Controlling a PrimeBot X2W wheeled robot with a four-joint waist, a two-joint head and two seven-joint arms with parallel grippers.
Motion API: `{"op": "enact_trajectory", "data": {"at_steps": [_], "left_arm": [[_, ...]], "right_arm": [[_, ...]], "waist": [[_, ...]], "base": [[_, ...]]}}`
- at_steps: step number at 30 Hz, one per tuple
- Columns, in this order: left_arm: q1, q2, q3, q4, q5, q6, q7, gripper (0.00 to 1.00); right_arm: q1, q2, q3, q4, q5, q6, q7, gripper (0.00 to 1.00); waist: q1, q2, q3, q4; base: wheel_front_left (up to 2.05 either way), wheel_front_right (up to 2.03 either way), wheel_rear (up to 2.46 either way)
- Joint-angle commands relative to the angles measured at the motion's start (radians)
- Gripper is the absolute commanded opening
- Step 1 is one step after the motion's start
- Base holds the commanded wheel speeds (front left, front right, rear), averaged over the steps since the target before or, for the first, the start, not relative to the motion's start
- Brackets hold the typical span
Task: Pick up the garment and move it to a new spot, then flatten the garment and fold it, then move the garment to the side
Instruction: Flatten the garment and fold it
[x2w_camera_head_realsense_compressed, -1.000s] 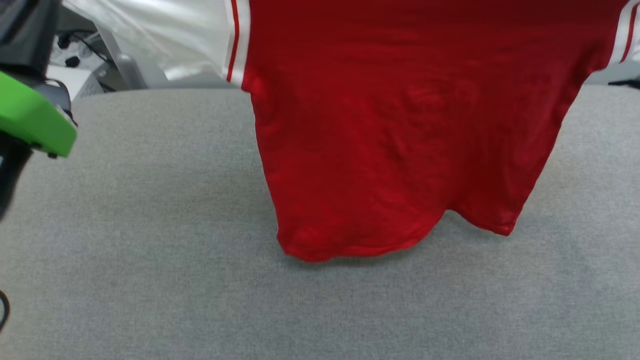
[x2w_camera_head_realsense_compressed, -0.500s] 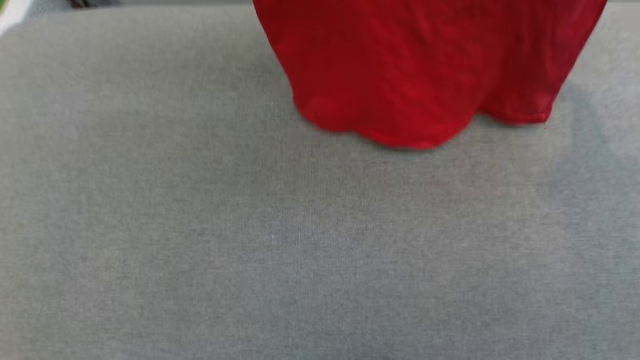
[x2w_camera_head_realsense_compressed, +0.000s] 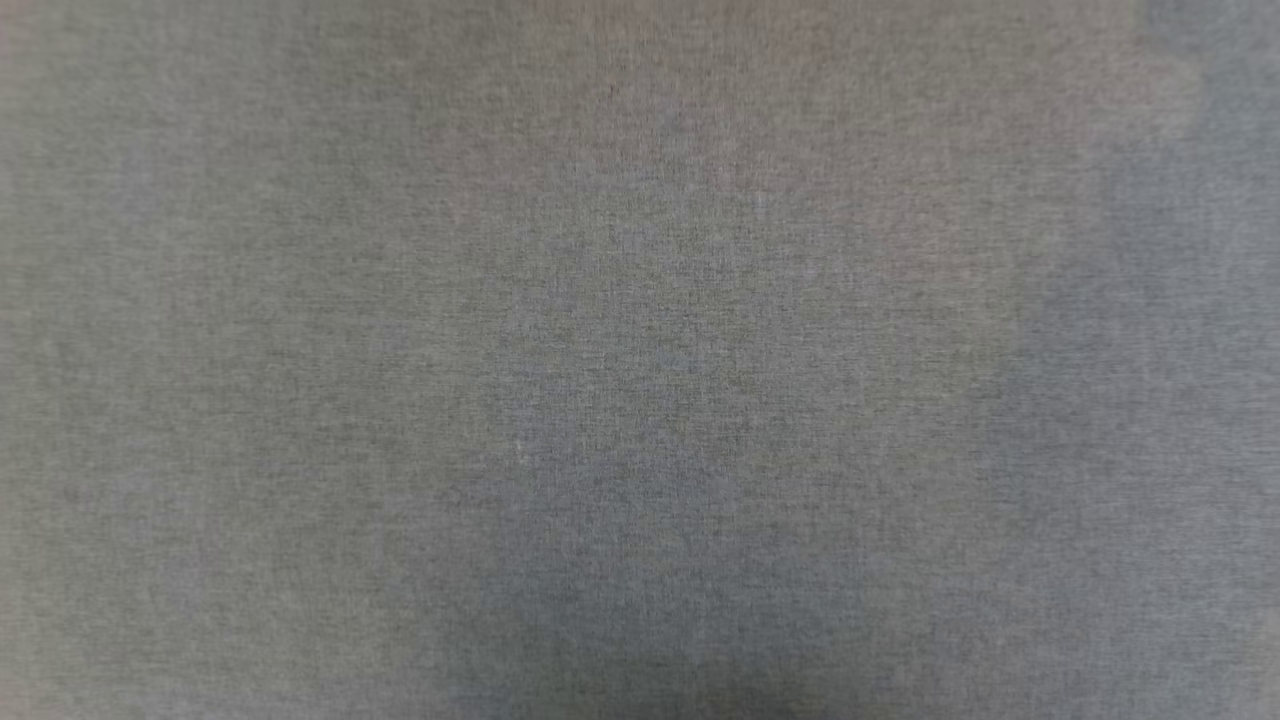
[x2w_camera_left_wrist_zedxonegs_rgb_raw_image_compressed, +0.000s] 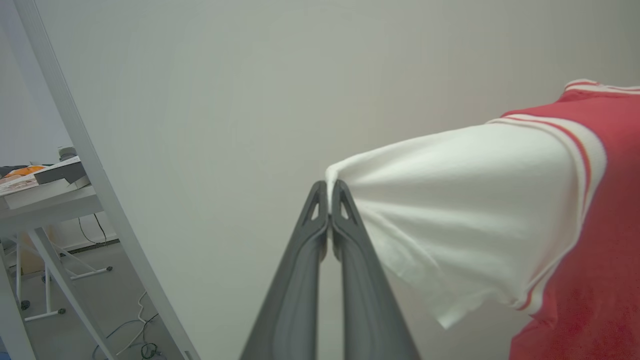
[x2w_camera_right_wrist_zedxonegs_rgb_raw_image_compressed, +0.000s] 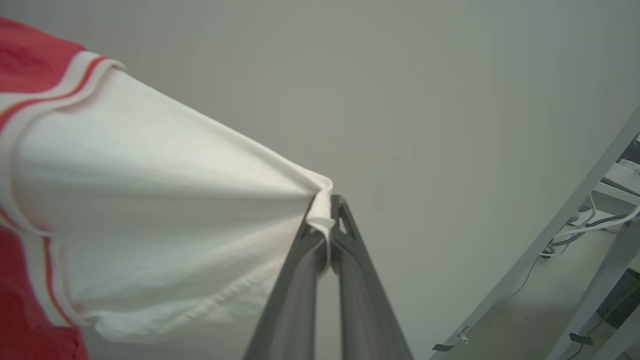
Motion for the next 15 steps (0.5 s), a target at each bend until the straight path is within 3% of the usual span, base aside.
{"op": "enact_trajectory", "data": {"at_steps": [1,8,15], "left_arm": [[-0.037,-0.005,0.001,0.036,0.012,0.0,-0.029,0.0],[-0.05,-0.059,-0.046,0.19,0.019,-0.019,-0.141,0.0],[0.075,-0.106,-0.124,0.265,-0.017,-0.028,-0.221,0.0]], "right_arm": [[-0.036,0.003,-0.022,0.031,-0.023,-0.002,-0.028,0.0],[-0.077,0.077,-0.064,0.177,-0.094,-0.002,-0.155,0.0],[0.014,0.099,-0.032,0.274,-0.046,-0.002,-0.234,0.0]], "waist": [[-0.0002,0.0,0.062,0.003],[-0.0002,0.0,0.081,0.017],[-0.0002,0.0,0.048,0.031]], "base": [[0.0,0.0,0.0],[0.0,0.0,0.0],[0.0,0.0,0.0]]}}
